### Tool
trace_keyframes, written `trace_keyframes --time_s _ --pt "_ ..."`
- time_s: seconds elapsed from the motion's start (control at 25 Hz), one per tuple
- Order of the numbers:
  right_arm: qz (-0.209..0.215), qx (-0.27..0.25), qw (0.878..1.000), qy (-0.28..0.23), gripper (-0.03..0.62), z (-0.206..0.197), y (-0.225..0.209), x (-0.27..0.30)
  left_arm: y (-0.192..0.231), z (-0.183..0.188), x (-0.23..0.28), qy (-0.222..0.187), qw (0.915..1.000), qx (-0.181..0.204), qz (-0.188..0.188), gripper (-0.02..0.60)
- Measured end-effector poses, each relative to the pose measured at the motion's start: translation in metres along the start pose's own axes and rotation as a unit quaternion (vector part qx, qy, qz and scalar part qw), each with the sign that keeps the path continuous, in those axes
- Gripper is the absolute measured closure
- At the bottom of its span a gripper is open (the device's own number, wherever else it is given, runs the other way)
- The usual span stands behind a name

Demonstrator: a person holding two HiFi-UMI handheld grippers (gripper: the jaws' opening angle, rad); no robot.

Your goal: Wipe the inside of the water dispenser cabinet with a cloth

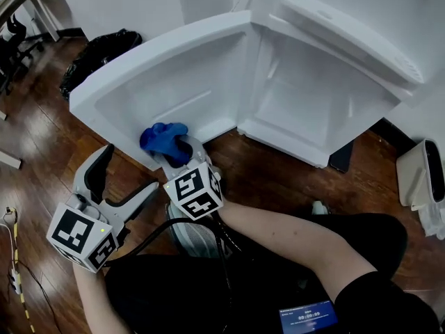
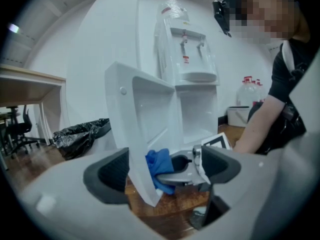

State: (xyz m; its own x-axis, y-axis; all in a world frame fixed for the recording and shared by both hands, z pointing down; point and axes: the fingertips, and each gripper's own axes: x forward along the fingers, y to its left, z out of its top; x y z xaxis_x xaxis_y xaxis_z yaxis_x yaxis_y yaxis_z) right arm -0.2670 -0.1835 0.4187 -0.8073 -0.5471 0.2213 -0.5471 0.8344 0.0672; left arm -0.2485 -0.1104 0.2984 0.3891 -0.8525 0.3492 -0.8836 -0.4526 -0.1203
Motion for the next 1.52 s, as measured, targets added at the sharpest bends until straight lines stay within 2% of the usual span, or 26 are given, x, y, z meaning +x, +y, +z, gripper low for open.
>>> trace_keyframes --time_s 0.08,0.16,0.28,0.32,0.36,0.4,0.44,0.52,0.56,0.6,0.72,0.84,0.96,1.08,1.2,1.32,1.4,1.52 --pt "0.041 -0.016 0.999 -0.007 0.456 -0.005 0.017 0.004 0.001 0.0 0.0 0.0 1.0 0.0 0.001 0.135" --pt "0.044 -0.057 0.997 -0.004 0.448 -0.016 0.011 0.004 0.002 0.001 0.001 -0.002 1.0 -0.001 0.003 0.135" --pt "-0.034 -0.12 0.992 0.011 0.45 -0.031 -0.04 -0.004 0.002 0.001 0.003 -0.001 1.0 -0.007 0.001 0.135" --pt "-0.069 -0.125 0.99 0.017 0.45 -0.036 -0.061 -0.01 -0.004 -0.003 0.004 0.007 0.9998 -0.008 -0.014 0.135" --pt "-0.103 -0.122 0.987 0.025 0.45 -0.041 -0.083 -0.016 -0.015 -0.009 0.006 0.023 0.9989 -0.004 -0.04 0.161" --pt "-0.135 -0.113 0.984 0.034 0.45 -0.046 -0.105 -0.023 -0.028 -0.018 0.009 0.043 0.9965 0.012 -0.07 0.163" --pt "-0.161 -0.1 0.981 0.043 0.451 -0.05 -0.125 -0.03 -0.039 -0.026 0.012 0.059 0.9931 0.043 -0.091 0.163" --pt "-0.183 -0.088 0.978 0.056 0.451 -0.052 -0.147 -0.04 -0.044 -0.031 0.015 0.064 0.9875 0.116 -0.085 0.163" --pt "-0.183 -0.092 0.977 0.06 0.451 -0.051 -0.149 -0.042 -0.04 -0.027 0.015 0.053 0.988 0.126 -0.072 0.163" --pt "-0.183 -0.097 0.976 0.064 0.451 -0.051 -0.148 -0.044 -0.036 -0.021 0.014 0.038 0.9909 0.113 -0.063 0.163" --pt "-0.185 -0.096 0.975 0.077 0.451 -0.055 -0.145 -0.049 -0.018 -0.01 0.006 0.006 0.9983 0.04 -0.041 0.163" --pt "-0.183 -0.103 0.973 0.098 0.451 -0.059 -0.149 -0.057 -0.001 -0.01 0.003 0.007 0.9997 0.023 -0.006 0.163" --pt "-0.185 -0.101 0.968 0.14 0.451 -0.066 -0.155 -0.07 0.008 -0.008 0.0 0.006 0.9999 0.008 0.013 0.163" --pt "-0.204 -0.052 0.964 0.161 0.45 -0.066 -0.179 -0.095 0.017 0.004 -0.007 -0.024 0.9992 -0.014 0.027 0.164" --pt "-0.23 0.033 0.965 0.122 0.45 -0.039 -0.211 -0.124 0.021 0.017 -0.015 -0.057 0.9976 -0.027 0.031 0.167" --pt "-0.241 0.08 0.965 0.058 0.45 0.022 -0.23 -0.141 0.02 0.022 -0.018 -0.063 0.9973 -0.02 0.032 0.172" --pt "-0.232 0.095 0.968 0.009 0.45 0.071 -0.227 -0.147 0.019 0.023 -0.018 -0.066 0.9971 -0.019 0.032 0.172" --pt "-0.198 0.107 0.972 -0.067 0.45 0.145 -0.201 -0.151 0.022 0.028 -0.02 -0.076 0.9961 -0.022 0.039 0.173"
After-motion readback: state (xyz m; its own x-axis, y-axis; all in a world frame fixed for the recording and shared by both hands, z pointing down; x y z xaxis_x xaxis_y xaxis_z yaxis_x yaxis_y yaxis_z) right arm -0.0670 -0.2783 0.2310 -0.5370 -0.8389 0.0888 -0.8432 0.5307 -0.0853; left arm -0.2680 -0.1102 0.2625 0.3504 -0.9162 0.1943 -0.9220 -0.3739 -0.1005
